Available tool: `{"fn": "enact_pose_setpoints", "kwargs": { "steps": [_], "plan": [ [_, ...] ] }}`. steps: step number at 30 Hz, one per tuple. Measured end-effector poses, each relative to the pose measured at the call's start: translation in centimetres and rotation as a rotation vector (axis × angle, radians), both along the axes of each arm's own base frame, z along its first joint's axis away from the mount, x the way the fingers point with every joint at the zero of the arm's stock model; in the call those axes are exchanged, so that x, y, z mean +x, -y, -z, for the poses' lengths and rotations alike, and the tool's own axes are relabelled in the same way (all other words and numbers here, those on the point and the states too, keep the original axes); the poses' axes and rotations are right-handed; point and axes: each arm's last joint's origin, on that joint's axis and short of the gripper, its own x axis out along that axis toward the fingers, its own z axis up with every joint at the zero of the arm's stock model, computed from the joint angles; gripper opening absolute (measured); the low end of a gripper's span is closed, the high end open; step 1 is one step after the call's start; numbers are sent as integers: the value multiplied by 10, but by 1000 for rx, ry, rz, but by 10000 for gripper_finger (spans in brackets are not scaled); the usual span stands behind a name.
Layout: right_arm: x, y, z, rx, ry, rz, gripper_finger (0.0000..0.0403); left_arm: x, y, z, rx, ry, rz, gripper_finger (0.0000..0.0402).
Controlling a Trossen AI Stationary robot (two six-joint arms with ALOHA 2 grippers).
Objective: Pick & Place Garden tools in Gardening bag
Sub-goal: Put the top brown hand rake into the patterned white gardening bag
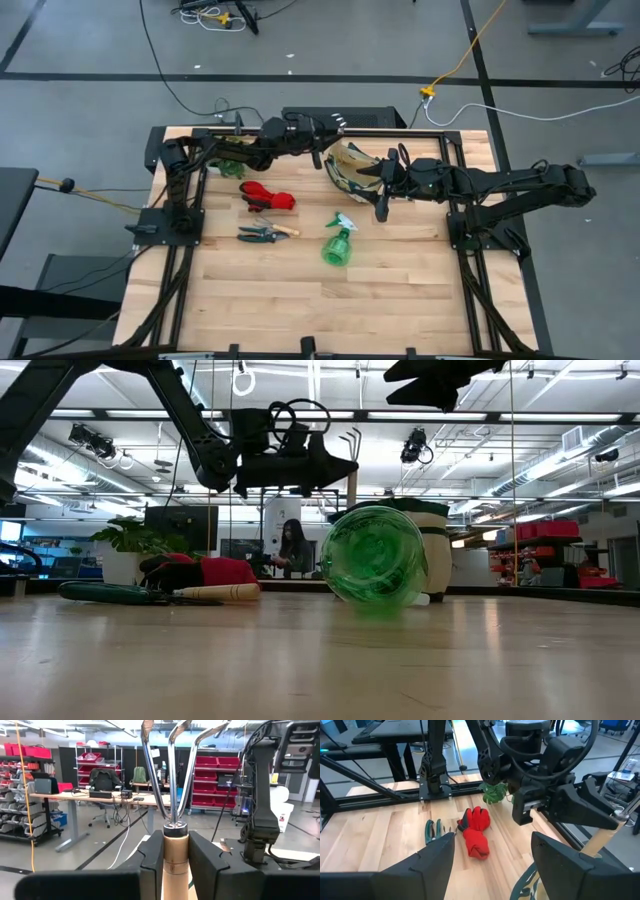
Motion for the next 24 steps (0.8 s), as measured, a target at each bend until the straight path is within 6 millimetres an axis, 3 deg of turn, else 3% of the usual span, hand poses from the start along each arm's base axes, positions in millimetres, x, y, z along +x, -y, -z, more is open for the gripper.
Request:
{"fn": "enact_pose_setpoints", "kwargs": {
  "steps": [24],
  "plan": [
    [1, 0, -3, -2, 33, -4, 263, 1, 0, 10, 27, -100, -12, 73]
  ]
}}
